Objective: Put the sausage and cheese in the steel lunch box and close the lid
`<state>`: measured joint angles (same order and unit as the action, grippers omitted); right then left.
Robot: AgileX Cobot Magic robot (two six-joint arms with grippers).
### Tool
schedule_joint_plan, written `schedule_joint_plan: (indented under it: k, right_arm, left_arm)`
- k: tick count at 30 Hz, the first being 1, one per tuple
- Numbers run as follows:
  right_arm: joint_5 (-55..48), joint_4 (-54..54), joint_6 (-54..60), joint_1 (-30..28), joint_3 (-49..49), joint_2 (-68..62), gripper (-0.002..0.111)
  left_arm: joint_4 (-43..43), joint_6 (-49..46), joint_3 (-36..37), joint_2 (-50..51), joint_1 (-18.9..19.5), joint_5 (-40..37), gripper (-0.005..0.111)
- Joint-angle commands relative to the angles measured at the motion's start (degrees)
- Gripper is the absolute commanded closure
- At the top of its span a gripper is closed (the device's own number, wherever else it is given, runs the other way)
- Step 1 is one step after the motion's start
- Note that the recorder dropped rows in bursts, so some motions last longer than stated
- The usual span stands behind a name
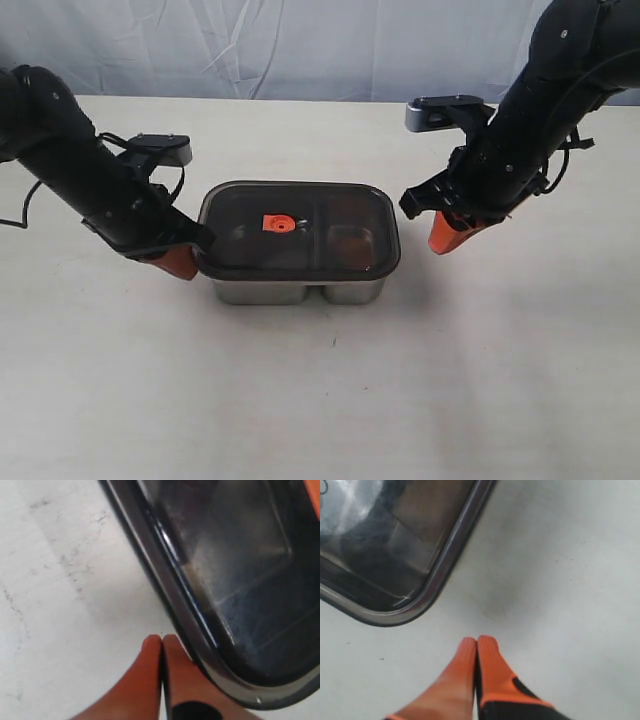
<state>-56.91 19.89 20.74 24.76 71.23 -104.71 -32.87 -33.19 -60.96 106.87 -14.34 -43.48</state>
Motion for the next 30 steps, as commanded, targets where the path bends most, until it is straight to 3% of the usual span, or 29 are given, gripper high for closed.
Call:
schedule_joint_plan:
  k: [1, 7, 12, 18, 30]
  right_arm:
    - [0.17, -0.35, 0.08, -0.06, 0.5, 1.85, 0.109]
    - [0.99, -0.5, -0.04, -0.06, 0.5, 2.41, 0.109]
    - [3.77, 0.09, -1.25, -0.06, 0.5, 2.41, 0.109]
    - [1.04, 3.74, -1.02, -0.06, 0.5, 1.3, 0.109]
    - [-3.35, 6.1, 0.25, 2.87, 0.5, -3.24, 0.109]
  left_arm:
    - [-0.95, -0.28, -0.02, 1.18, -0.16, 0.02, 0.106]
    - [3.44, 0.96, -0.63, -0.26, -0.04, -0.37, 0.106]
    - [15.19, 12.93, -1.4, -4.49, 1.13, -0.25, 0.106]
    - [11.34, 10.77, -1.4, -9.64, 1.8, -2.07, 0.106]
    - [10.89, 10.16, -1.4, -9.87, 1.8, -3.16, 0.106]
